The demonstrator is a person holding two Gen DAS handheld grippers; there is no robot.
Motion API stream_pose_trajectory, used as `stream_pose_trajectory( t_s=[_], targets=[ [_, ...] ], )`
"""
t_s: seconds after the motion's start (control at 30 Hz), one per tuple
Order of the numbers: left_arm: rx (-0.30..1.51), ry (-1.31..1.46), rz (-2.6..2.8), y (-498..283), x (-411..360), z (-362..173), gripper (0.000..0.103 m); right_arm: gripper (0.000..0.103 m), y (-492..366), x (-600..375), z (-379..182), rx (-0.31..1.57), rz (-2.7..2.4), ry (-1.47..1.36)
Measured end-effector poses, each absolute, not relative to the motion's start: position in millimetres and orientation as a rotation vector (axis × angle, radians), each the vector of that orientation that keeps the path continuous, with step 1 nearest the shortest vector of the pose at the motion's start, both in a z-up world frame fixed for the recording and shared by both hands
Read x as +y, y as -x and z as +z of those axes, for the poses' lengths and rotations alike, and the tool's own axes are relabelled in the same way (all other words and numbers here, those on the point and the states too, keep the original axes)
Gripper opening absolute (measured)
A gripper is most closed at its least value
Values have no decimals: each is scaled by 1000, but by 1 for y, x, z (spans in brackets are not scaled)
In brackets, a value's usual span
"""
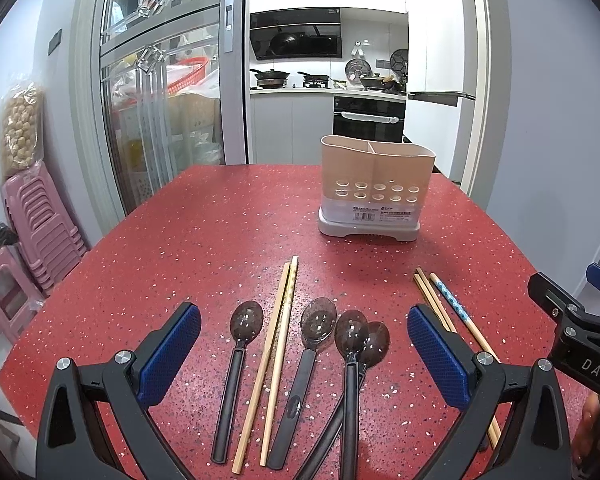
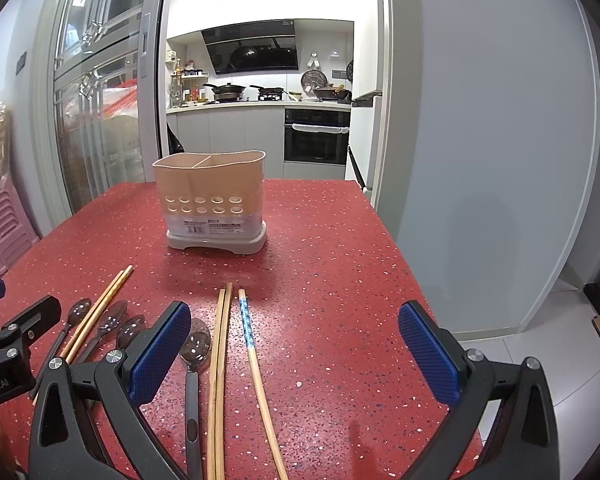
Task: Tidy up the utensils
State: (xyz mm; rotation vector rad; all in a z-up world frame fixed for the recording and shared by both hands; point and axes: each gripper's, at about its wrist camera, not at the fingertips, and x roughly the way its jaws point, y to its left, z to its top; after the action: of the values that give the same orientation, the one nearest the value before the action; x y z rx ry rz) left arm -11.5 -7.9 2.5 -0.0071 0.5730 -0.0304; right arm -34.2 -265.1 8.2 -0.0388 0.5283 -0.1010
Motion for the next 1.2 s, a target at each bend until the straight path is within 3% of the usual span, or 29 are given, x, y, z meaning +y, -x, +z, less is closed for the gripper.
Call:
stream_pose_trajectory(
  t_s=[1.2],
  targets=[
    [628,4,-7,-1,6,-4,103,103,23,-270,5,582,-81,33]
  ],
)
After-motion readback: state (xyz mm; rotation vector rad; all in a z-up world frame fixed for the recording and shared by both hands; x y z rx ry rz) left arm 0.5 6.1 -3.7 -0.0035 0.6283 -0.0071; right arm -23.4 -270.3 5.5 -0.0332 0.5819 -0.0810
